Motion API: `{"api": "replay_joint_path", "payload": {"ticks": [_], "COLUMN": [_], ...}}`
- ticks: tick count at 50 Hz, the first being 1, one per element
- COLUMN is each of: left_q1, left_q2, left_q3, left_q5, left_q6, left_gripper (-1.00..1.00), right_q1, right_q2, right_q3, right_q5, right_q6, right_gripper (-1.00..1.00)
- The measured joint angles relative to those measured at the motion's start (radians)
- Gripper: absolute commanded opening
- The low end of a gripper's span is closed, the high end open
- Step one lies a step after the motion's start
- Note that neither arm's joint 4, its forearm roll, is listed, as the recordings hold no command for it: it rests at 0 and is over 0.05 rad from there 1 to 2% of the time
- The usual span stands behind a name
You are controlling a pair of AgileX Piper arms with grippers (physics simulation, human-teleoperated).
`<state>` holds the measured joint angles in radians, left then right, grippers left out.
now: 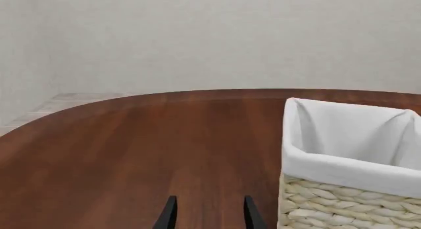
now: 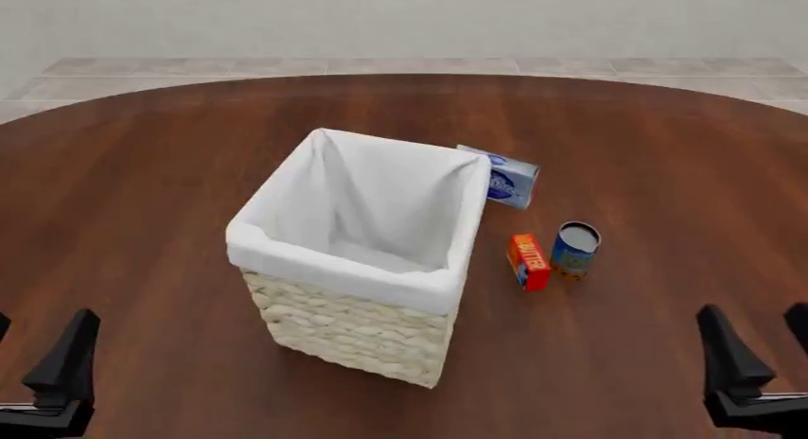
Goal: Pick up the alphabet soup and put it in the basket.
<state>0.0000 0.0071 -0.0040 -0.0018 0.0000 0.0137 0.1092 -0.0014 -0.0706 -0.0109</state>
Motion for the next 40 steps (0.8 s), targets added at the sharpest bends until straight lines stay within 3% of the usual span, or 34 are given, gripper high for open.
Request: {"api": "replay_joint_path", "payload": {"ticks": [20,31,40], "left_q1": [0.0,0.0,0.0], "left_q2": [0.0,0.0,0.0], "left_q3": [0.0,0.0,0.0], "left_q5": [0.0,0.0,0.0], "left_q6": [0.0,0.0,0.0], "left_gripper": [1.0,1.0,1.0], "right_q1": [0.089,0.156,0.193], "right_q2": [0.391,0.66,0.86], "right_q3": [-0.071,-0.204,-0.341], "right_q5": [-0.26,-0.381,-0.411], "right_q6": [-0.025,-0.06,-0.075], "right_gripper": [1.0,1.0,1.0]}}
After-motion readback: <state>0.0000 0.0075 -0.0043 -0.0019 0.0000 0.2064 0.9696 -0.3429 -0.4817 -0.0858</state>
